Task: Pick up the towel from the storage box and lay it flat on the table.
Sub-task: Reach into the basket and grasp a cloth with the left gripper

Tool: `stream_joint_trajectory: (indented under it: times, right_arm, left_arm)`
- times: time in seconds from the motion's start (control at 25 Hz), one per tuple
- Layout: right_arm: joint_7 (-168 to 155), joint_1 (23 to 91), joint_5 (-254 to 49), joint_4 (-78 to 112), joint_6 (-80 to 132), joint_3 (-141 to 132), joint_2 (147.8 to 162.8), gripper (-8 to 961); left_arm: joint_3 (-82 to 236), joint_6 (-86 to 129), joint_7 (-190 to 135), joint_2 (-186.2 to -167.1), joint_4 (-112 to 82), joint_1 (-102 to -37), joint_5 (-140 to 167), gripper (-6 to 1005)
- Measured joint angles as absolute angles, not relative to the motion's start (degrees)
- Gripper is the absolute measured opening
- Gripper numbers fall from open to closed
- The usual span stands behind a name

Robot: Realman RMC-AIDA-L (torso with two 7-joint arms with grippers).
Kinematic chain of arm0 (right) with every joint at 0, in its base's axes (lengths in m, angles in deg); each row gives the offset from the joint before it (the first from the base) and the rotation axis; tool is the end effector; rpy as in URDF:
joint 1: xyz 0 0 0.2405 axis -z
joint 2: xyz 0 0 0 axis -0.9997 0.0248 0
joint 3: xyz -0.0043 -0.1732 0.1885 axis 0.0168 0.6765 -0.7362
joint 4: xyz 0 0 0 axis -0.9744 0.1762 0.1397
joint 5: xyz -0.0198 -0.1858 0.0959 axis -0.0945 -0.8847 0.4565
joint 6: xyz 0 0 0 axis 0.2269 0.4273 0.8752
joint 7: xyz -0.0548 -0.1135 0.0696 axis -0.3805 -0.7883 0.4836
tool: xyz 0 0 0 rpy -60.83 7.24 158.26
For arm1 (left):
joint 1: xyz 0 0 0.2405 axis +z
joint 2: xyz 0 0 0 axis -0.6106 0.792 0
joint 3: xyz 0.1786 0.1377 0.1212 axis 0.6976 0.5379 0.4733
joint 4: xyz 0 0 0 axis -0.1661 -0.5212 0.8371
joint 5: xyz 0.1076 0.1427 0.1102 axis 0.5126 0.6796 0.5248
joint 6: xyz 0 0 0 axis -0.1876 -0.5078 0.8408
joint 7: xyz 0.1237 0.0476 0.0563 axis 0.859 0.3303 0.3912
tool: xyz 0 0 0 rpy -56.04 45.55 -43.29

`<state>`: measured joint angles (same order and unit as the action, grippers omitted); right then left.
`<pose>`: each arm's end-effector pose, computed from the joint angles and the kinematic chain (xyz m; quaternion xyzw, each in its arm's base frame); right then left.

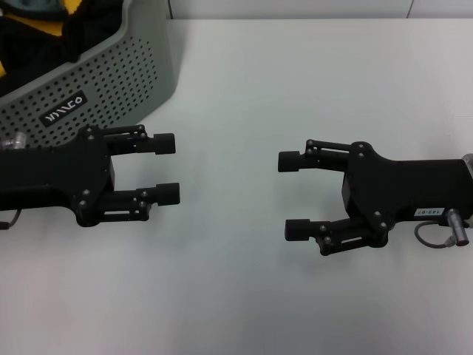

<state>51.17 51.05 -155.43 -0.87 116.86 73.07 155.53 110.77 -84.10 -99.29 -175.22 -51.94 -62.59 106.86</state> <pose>0.1819 0.3052 -0.0290 0.9194 -0.0295 -0.3888 0.0516 -0.2609 0.2768 0.0565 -0.9308 -0.1095 -0.3458 0.0446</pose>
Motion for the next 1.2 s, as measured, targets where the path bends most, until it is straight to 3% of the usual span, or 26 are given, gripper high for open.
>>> stream_joint_trajectory:
  times: [0.64, 0.96, 1.2]
  right_arm:
    - [50.47, 51.76, -155.21, -0.42, 115.56, 72.31, 155.27, 870]
    - [49.03, 53.88, -155.23, -0.25, 113.36, 70.88, 155.14, 870]
    - [48.68, 54.90, -155.55, -0.24, 110.58, 70.11, 155.23, 871]
  left_arm:
    - [109.26, -84.24, -103.31, -174.88, -54.46, -62.68, 99.28, 708]
    - [102.52, -79.70, -120.52, -174.39, -75.84, -64.08, 97.27, 708]
    - [102.45, -68.57, -126.85, -173.47, -96.29, -65.90, 116.47, 708]
